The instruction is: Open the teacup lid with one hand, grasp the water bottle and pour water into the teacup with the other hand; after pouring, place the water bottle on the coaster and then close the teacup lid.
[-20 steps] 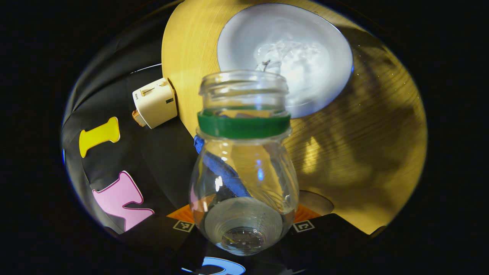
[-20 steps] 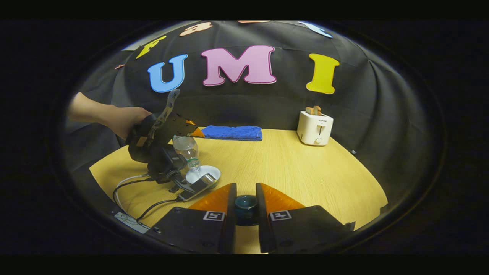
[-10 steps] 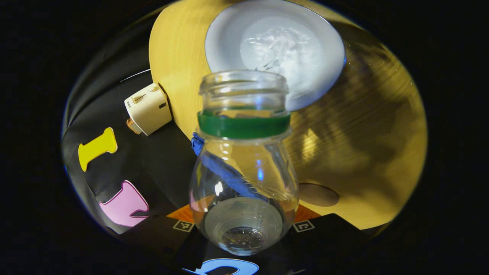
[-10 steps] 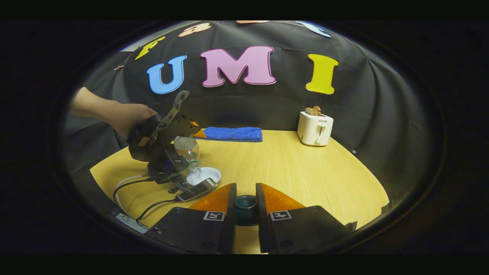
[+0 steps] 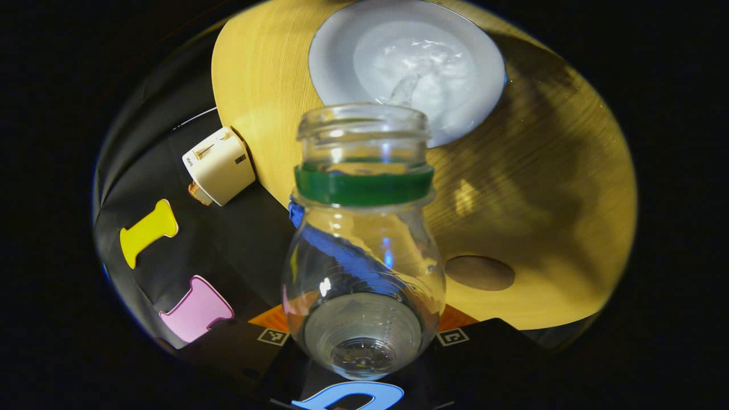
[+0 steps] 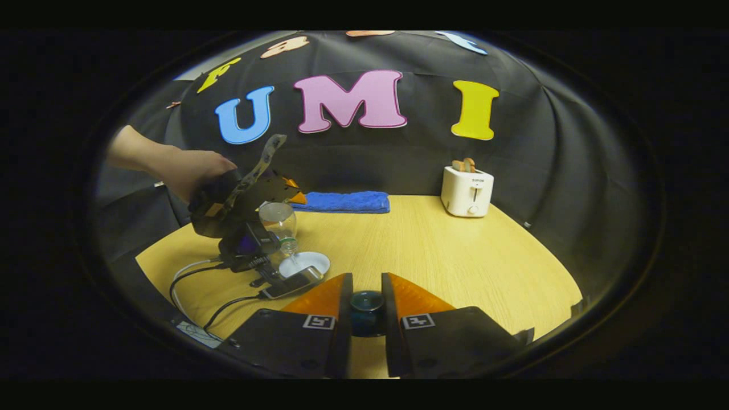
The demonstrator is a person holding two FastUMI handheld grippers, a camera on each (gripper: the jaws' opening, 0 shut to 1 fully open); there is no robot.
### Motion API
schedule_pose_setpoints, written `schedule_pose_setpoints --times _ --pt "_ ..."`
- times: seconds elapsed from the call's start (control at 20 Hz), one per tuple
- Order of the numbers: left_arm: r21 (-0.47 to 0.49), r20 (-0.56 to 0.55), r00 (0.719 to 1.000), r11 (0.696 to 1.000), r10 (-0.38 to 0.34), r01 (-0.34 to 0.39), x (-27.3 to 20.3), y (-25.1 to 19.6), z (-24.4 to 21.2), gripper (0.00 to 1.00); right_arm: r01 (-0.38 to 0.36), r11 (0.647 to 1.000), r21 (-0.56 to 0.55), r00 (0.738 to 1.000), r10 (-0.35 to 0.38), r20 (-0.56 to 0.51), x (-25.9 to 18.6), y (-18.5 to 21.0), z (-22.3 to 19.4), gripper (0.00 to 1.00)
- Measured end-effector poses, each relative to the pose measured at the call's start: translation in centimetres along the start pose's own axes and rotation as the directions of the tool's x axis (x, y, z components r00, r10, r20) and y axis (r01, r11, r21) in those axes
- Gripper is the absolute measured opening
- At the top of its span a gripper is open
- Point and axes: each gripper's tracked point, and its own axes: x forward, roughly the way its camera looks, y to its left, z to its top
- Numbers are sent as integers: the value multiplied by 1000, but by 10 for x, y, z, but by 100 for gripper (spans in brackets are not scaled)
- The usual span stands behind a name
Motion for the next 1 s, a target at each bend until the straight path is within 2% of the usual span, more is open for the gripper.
schedule_pose_setpoints --times 0.05,0.1,0.15,0.2,0.35,0.45,1.0 --pt "6 0 1000 1000 0 0 -1 1 0 77 2 1000 2 1000 -2 0 0 -1 0 28" --pt "13 -1 1000 1000 2 -2 -3 4 0 77 3 1000 5 1000 -3 1 -2 -1 0 23" --pt "20 -4 1000 1000 1 -1 -3 5 0 78 5 1000 7 1000 -5 3 -3 -2 0 23" --pt "28 -7 1000 1000 3 -3 -4 6 0 77 7 1000 9 1000 -7 4 -4 -3 1 28" --pt "55 -12 1000 998 2 -1 -7 11 -2 77 15 1000 16 1000 -15 13 -6 -7 3 28" --pt "69 -18 1000 998 -4 5 -7 12 -4 77 20 999 25 1000 -20 15 -8 -9 4 22" --pt "132 -19 1000 991 2 1 -7 18 -4 77 52 997 51 998 -54 33 -8 -21 11 22"
